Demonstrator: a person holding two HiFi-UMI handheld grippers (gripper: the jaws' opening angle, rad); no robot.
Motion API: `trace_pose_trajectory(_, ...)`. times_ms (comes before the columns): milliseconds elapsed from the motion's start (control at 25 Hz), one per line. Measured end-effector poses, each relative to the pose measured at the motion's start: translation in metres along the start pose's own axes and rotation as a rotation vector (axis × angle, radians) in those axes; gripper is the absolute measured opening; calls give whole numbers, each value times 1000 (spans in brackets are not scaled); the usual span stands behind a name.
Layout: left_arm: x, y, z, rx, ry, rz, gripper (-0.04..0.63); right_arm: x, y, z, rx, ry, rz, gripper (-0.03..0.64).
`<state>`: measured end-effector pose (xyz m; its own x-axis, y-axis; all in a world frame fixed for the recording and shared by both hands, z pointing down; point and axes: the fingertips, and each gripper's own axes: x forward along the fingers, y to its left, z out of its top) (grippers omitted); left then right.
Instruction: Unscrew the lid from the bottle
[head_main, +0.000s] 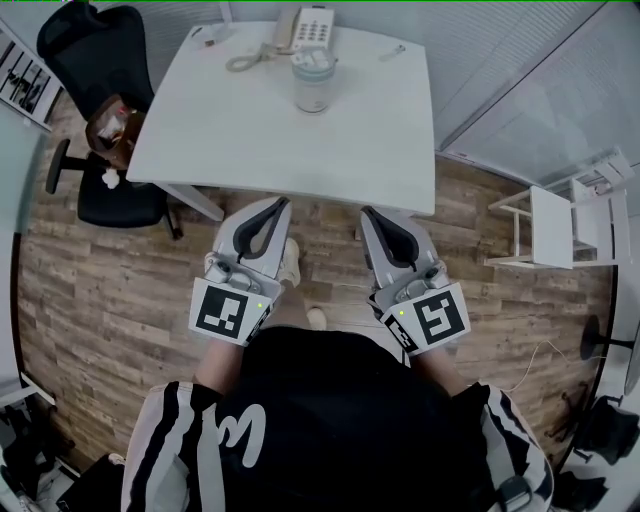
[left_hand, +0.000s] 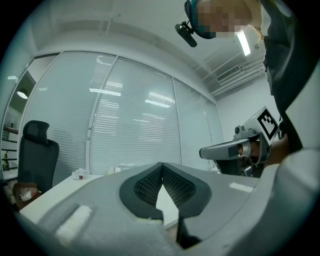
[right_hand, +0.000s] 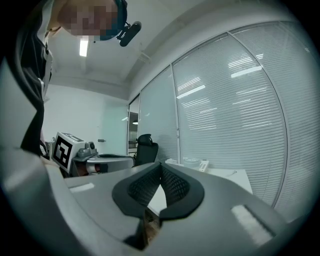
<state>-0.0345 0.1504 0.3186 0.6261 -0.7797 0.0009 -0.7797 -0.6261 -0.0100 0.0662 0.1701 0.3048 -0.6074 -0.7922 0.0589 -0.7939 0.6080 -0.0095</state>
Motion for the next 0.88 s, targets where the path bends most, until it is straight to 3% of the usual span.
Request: trace_pose_trajectory(880, 107, 101, 2, -12, -4, -25, 0, 119, -82, 9, 5, 10, -47, 1)
